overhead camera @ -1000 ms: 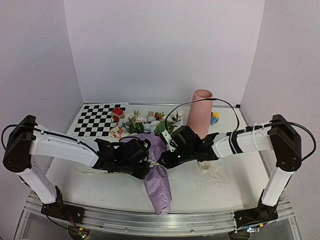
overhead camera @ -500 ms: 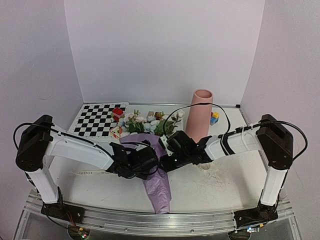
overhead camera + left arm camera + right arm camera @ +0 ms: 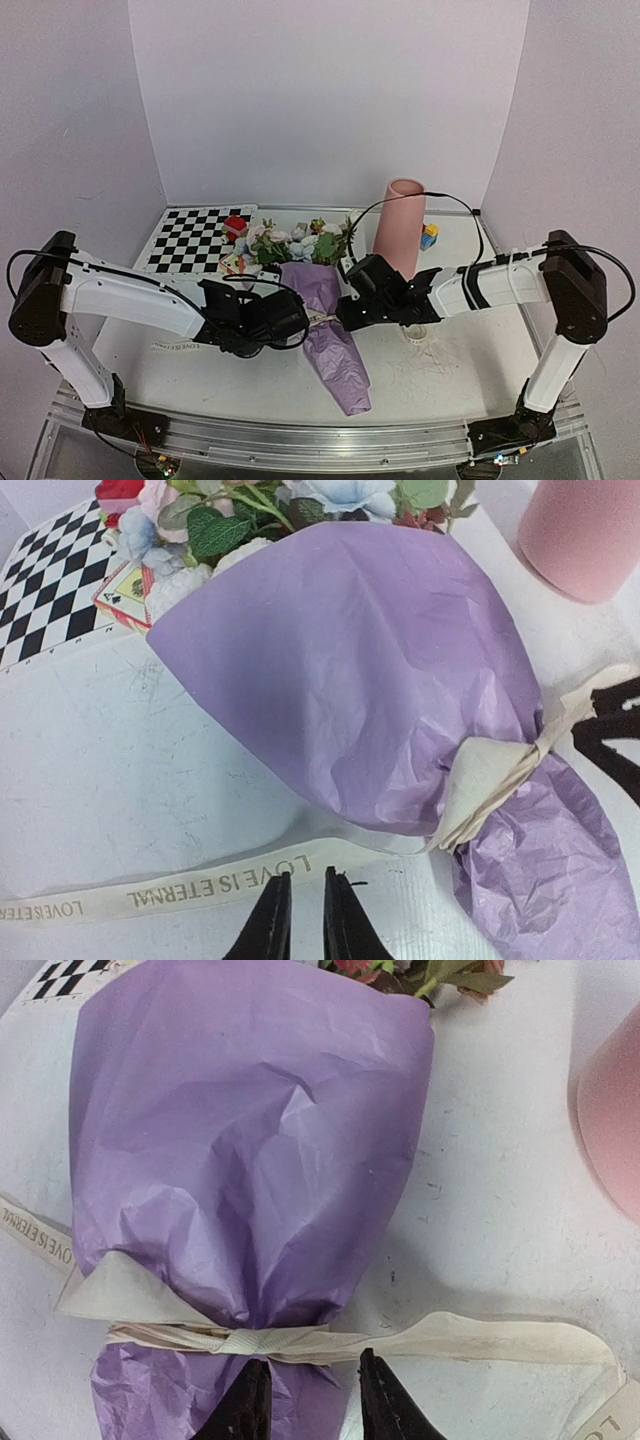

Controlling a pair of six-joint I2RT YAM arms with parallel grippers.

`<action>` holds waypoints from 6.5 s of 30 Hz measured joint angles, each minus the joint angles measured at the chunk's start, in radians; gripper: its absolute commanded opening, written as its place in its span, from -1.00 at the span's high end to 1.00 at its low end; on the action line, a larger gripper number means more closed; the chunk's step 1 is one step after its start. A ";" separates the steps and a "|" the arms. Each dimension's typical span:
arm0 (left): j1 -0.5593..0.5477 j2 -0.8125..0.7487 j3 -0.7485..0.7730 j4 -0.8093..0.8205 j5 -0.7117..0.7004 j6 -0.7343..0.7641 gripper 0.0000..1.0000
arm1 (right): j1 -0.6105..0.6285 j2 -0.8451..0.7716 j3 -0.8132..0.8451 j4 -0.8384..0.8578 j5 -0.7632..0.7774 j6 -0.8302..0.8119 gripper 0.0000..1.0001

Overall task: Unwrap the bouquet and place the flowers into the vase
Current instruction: Untie the ribbon from the wrapping paper.

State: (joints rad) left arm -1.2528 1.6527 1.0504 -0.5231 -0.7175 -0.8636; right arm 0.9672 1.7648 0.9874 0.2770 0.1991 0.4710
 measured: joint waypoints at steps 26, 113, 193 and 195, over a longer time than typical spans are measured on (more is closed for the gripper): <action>0.118 0.030 0.035 0.263 0.557 0.279 0.60 | 0.000 -0.100 -0.094 0.056 -0.107 -0.010 0.38; 0.146 0.029 -0.043 0.226 0.499 0.285 1.00 | -0.016 0.055 0.038 0.033 -0.156 -0.024 0.47; 0.094 0.100 0.096 0.183 0.430 0.399 0.34 | -0.026 -0.055 -0.076 -0.009 -0.063 0.023 0.27; 0.094 0.114 0.110 0.184 0.430 0.407 0.38 | -0.026 -0.051 -0.076 -0.008 -0.062 0.038 0.26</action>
State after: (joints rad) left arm -1.1587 1.7670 1.1601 -0.3395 -0.2872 -0.4571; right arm 0.9409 1.7138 0.9114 0.2689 0.1370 0.5091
